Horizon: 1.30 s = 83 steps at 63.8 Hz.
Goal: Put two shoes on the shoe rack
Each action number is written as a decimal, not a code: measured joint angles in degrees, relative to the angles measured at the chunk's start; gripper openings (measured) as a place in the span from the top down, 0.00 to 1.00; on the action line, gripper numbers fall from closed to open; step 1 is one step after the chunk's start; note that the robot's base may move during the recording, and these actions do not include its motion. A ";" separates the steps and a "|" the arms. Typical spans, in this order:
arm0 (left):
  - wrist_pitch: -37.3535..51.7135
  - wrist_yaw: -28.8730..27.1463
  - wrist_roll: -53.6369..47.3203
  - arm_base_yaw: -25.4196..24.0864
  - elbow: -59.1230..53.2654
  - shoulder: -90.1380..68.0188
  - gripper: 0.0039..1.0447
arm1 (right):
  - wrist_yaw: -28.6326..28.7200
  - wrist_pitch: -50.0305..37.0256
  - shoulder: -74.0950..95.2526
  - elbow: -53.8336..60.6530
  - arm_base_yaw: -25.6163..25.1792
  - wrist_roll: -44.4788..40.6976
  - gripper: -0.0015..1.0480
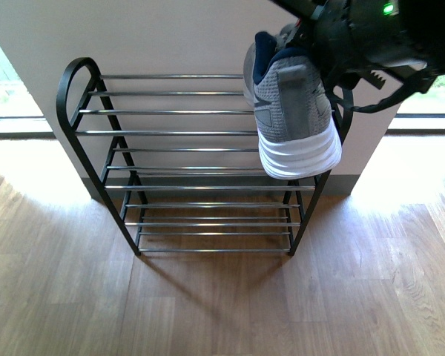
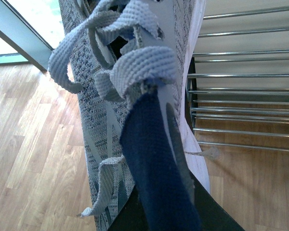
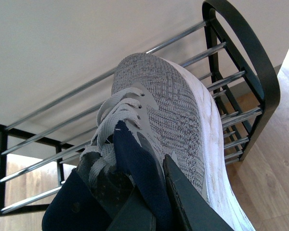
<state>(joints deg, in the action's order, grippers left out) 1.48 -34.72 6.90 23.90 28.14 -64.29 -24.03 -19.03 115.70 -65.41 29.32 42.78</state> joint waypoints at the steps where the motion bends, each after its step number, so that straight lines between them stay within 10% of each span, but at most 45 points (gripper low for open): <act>1: 0.00 0.00 0.00 0.00 0.00 0.00 0.98 | -0.11 0.02 1.05 -0.96 -0.15 0.11 0.99; 59: 0.00 0.00 -0.02 0.00 0.00 0.00 0.98 | -1.09 -0.50 21.27 -23.04 -7.13 -5.66 0.99; 83: 0.00 0.00 0.00 0.00 0.00 0.00 0.98 | 9.25 -10.69 11.82 -10.69 -7.37 -11.17 0.43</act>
<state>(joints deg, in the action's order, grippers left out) 1.48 -34.72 6.90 23.90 28.14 -64.29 -14.79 -29.71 127.52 -76.09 21.96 31.62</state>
